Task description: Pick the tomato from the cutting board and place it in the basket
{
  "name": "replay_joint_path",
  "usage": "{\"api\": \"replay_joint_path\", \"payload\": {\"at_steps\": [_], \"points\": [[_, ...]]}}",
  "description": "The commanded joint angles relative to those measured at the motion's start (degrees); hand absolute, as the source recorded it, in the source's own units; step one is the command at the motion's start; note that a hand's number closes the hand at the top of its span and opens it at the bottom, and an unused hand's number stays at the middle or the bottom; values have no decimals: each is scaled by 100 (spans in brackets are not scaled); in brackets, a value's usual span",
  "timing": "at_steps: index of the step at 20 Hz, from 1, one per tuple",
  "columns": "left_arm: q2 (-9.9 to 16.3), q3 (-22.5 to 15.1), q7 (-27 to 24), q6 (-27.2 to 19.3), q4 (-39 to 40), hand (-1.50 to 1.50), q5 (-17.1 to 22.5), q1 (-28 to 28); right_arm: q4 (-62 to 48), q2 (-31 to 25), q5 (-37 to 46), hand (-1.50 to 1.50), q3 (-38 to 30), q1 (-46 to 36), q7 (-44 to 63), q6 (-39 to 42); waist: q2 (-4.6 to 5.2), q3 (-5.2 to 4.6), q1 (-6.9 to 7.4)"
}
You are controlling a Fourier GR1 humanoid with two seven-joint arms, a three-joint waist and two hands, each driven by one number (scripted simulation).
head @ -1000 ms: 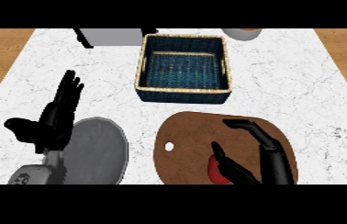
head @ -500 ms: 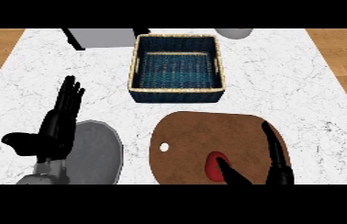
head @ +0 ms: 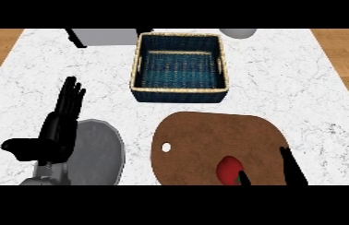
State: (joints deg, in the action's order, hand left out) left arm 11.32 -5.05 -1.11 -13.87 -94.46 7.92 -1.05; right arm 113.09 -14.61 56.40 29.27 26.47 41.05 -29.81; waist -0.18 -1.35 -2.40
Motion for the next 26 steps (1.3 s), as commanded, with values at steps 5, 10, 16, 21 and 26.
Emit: {"api": "replay_joint_path", "payload": {"at_steps": [5, 10, 16, 21, 26], "points": [[-18, -132, 94, 111, -25, 0, 3, -138, 1811, 318, 1004, -150, 819, 70, 2158, 2412, 57, 57, 242], [-179, -310, 199, -50, -128, 0, -143, -194, 2363, 737, 1860, -150, 1233, -153, 3228, 3856, 57, 74, 296], [-172, -287, -30, 121, -65, 0, -53, 37, 2330, 1439, 2371, -150, 1627, -460, 3862, 4837, 70, 95, 366], [-274, -351, 160, -69, -139, 0, -190, -71, 2296, 1452, 2559, -150, 2141, -565, 4258, 4826, 48, 110, 293], [-136, -156, 277, 111, -270, 0, 1, -71, 1878, 1451, 2325, -150, 2171, -814, 4309, 4500, 37, 123, 290]]}}
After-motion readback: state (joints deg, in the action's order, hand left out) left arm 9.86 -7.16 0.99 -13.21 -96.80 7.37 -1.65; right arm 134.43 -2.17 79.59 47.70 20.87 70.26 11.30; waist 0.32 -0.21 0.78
